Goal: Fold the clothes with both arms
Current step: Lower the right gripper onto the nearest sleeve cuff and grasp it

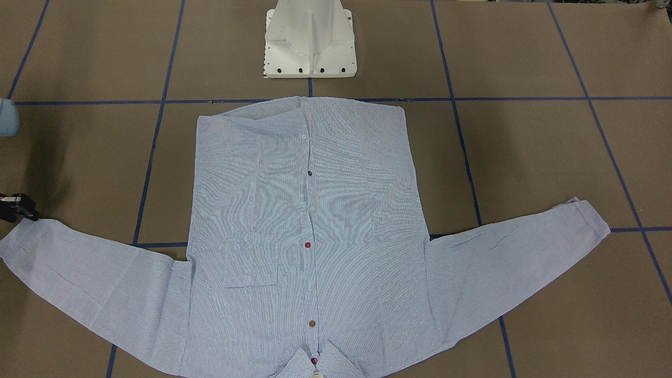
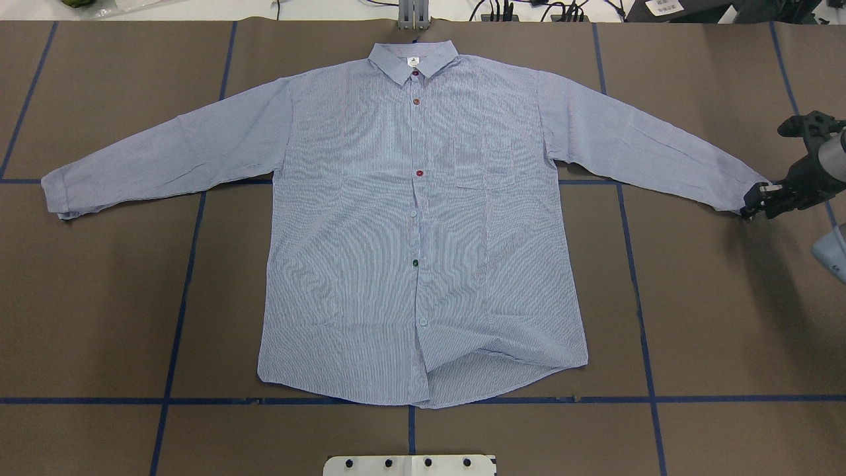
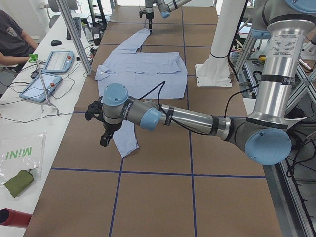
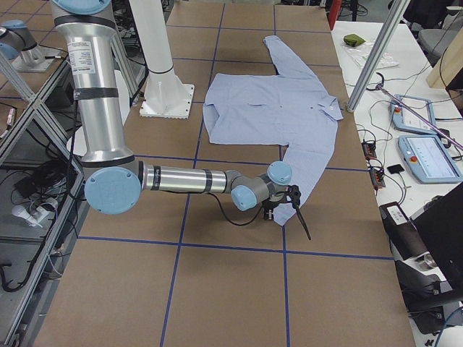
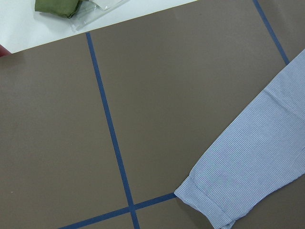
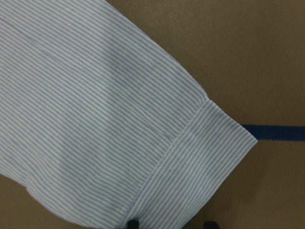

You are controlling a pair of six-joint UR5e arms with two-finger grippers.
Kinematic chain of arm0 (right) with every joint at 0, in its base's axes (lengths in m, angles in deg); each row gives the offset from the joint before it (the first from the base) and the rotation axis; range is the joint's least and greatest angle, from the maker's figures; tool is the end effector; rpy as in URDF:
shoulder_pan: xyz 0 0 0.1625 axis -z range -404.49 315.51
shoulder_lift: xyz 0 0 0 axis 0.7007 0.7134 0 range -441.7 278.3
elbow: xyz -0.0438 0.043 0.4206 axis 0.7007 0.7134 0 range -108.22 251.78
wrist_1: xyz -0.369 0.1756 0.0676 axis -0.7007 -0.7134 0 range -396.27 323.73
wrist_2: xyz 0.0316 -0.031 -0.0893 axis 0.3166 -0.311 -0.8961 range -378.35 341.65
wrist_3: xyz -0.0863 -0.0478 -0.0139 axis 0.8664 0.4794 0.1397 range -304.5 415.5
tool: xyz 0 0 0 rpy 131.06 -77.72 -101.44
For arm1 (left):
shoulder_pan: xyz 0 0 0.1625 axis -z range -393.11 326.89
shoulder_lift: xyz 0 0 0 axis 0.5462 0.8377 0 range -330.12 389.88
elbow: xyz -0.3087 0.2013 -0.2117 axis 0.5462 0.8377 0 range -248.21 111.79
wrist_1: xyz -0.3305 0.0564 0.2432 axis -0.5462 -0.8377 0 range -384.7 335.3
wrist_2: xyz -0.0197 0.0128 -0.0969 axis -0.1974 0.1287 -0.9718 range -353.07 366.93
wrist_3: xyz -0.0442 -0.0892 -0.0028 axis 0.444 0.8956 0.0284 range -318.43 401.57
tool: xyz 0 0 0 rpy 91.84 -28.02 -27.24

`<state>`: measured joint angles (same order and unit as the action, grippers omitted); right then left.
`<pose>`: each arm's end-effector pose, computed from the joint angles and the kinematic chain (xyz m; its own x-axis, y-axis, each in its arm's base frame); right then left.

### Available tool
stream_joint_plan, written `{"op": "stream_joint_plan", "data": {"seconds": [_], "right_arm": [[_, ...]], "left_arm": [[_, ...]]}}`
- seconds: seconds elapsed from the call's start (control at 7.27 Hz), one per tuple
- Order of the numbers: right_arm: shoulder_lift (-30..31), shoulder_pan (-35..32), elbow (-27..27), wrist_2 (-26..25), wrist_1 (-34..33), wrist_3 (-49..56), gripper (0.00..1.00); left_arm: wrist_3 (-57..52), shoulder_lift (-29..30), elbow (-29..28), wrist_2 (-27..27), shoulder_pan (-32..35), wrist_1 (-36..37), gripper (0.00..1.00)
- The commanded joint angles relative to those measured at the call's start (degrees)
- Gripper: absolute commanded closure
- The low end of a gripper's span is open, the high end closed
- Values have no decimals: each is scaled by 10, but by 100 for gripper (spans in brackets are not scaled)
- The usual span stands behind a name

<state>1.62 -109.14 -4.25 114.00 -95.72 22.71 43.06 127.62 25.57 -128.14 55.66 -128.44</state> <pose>-0.1795 -0.5336 0.6628 0.6787 -0.0183 0.7342 0.0305 0.9995 -0.0032 -0.0507 -0.5629 0.5264 0.6999 0.2936 -0.6511 -0.0013 0.9122 0.4098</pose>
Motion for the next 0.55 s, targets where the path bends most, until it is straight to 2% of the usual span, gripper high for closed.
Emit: {"op": "stream_joint_plan", "data": {"seconds": [0.0,0.41], "right_arm": [[-1,1,2,0,-1,0,45],[-9,0,4,0,-1,-6,81]], "left_arm": [[0,2,2,1,0,0,0],[0,4,1,1,0,0,0]]}}
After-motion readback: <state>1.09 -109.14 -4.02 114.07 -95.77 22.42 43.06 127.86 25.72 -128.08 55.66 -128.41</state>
